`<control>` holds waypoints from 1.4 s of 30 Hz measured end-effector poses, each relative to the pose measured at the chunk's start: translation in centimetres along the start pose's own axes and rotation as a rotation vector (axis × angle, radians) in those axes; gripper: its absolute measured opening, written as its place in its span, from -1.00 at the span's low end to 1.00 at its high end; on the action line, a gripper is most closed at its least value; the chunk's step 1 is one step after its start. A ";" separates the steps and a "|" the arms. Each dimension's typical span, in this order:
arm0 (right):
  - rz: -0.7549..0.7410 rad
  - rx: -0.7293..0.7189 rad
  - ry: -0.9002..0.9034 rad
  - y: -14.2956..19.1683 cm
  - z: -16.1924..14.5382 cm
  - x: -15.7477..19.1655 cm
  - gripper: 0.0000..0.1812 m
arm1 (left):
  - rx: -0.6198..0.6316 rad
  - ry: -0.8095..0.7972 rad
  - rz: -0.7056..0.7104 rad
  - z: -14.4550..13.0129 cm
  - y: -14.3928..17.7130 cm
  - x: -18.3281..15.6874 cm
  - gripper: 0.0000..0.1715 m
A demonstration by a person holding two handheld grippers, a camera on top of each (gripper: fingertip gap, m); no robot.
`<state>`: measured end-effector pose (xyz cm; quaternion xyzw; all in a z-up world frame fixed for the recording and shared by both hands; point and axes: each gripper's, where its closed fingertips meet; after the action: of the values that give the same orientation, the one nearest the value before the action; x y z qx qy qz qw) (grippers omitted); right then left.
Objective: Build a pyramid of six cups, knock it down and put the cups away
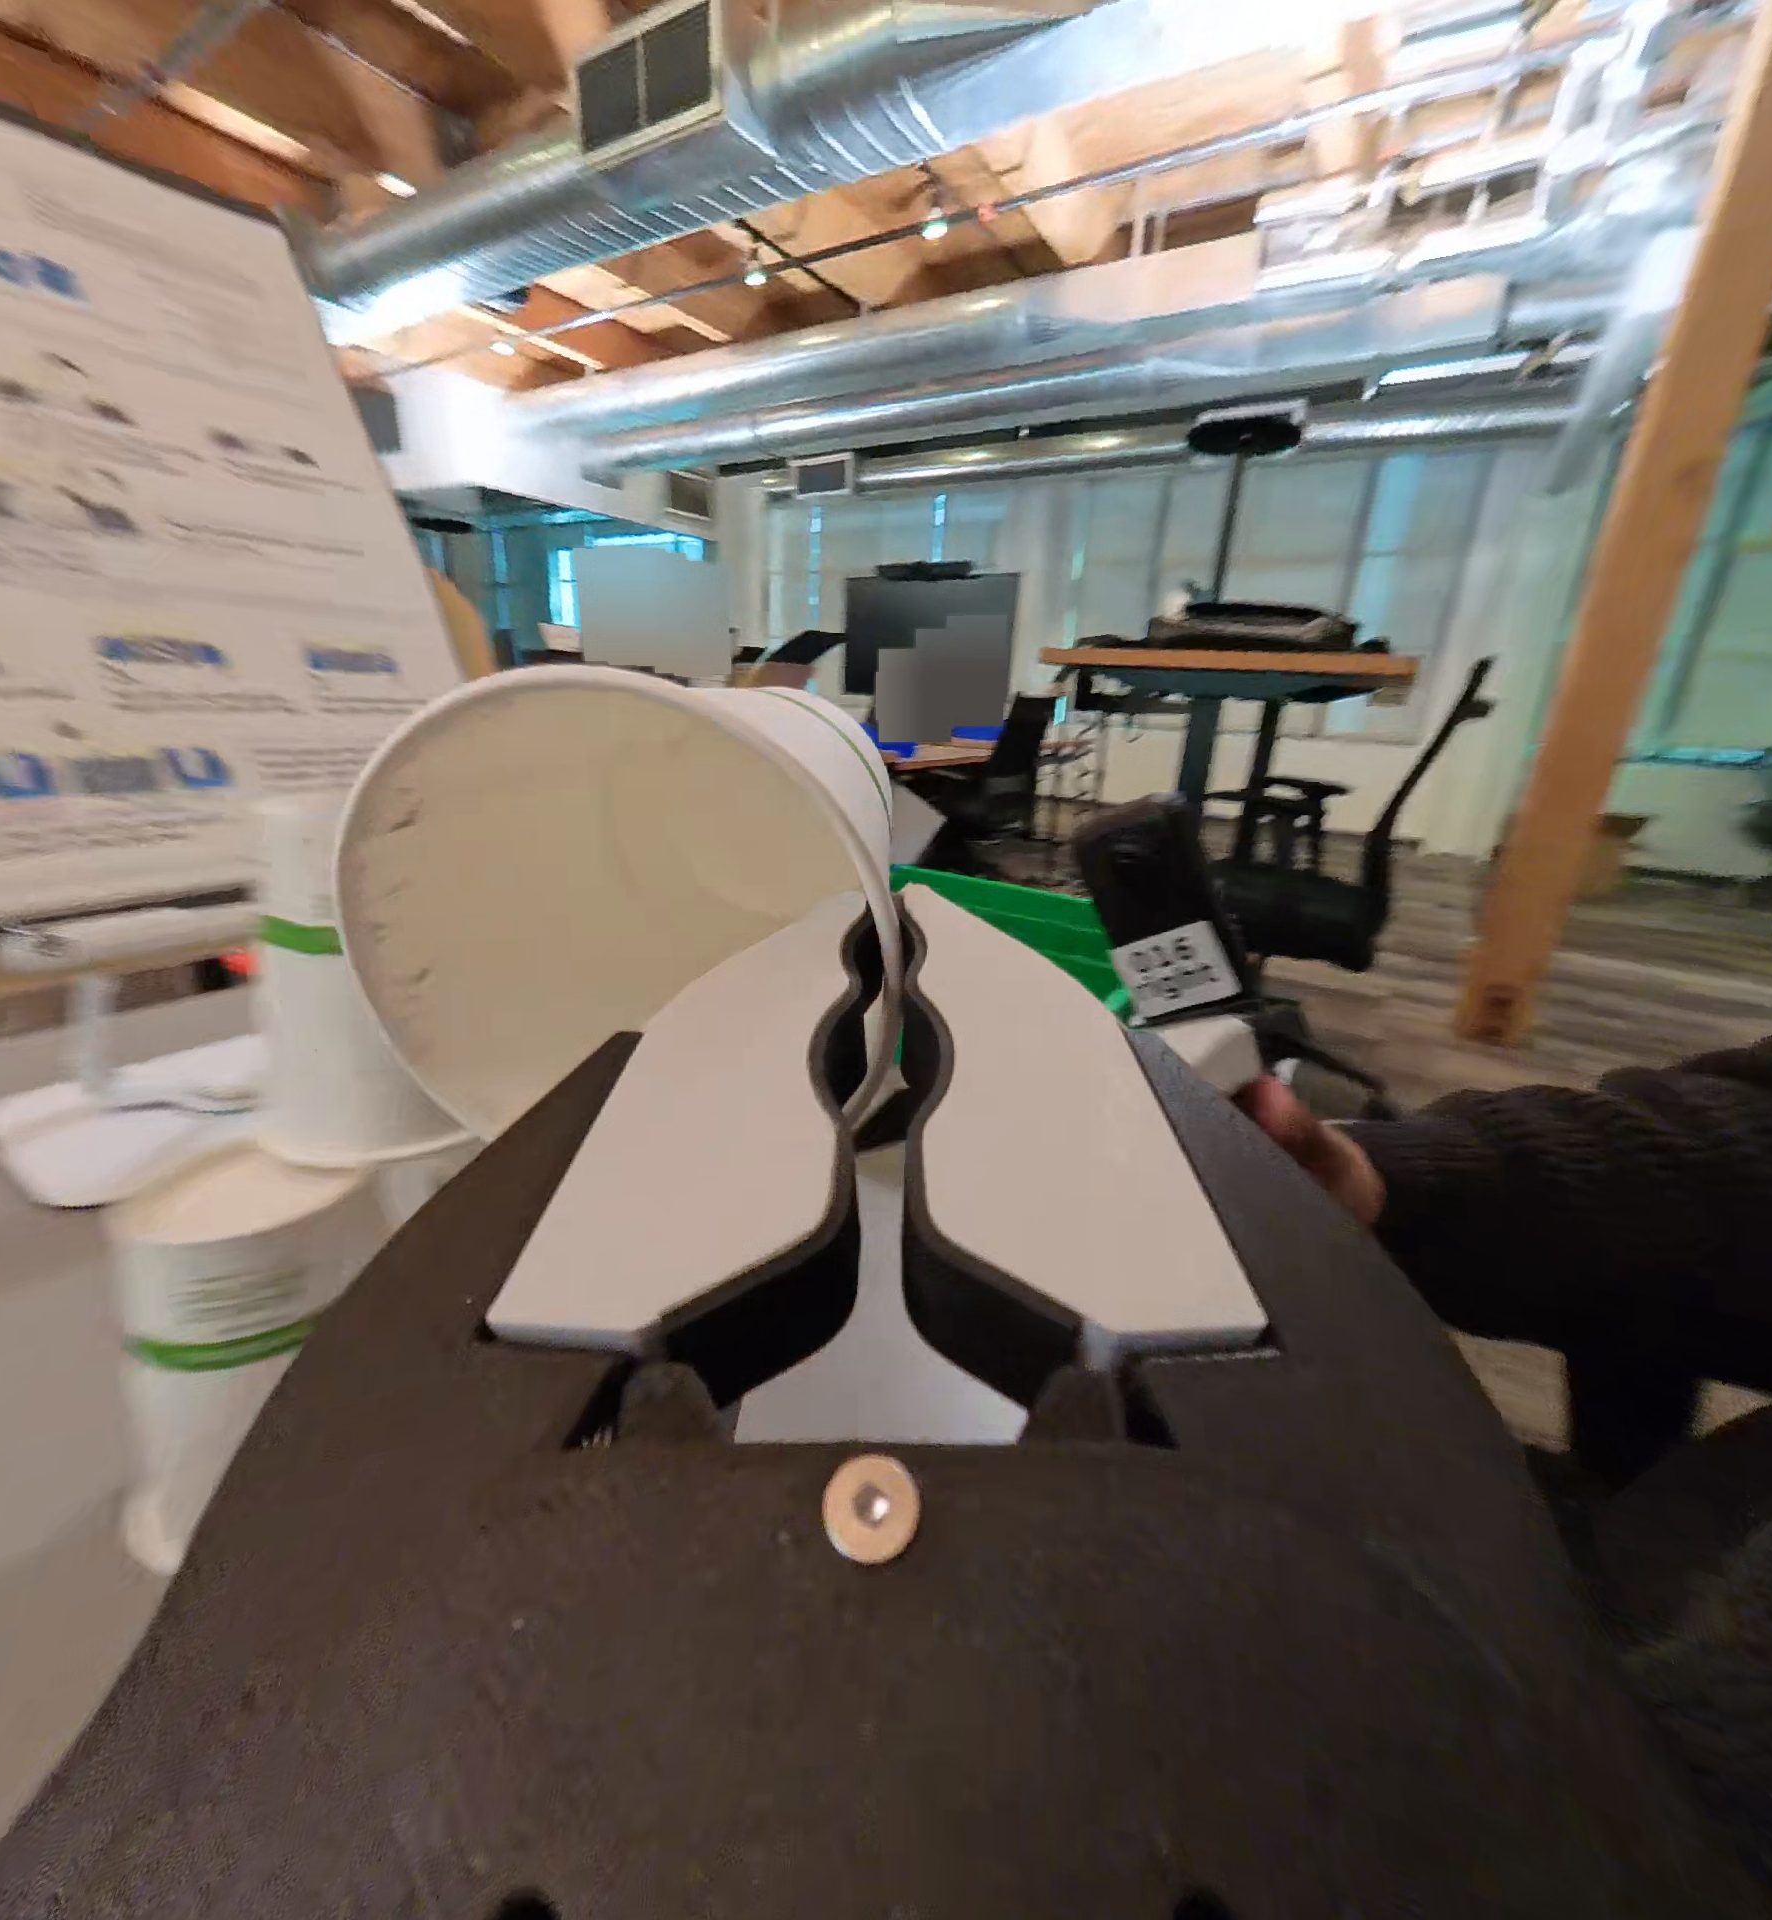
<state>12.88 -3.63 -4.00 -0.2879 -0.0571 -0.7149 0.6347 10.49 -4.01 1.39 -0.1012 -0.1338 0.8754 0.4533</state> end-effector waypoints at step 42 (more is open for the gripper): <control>-0.425 -0.017 0.532 2.3 19.7 -5.9 -0.03 | 0.208 0.369 0.226 -12.2 -3.2 3.1 -0.56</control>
<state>21.91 9.89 8.75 -0.0783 0.0579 -0.8816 0.4618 14.78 2.05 -9.23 -0.2265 0.0545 0.8964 0.3771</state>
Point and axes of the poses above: each gripper's, where its closed fingertips meet, y back along the fingers, z out of its top, x = y × z across the jaws, and after that the axes turned 4 degrees about -x, right-handed
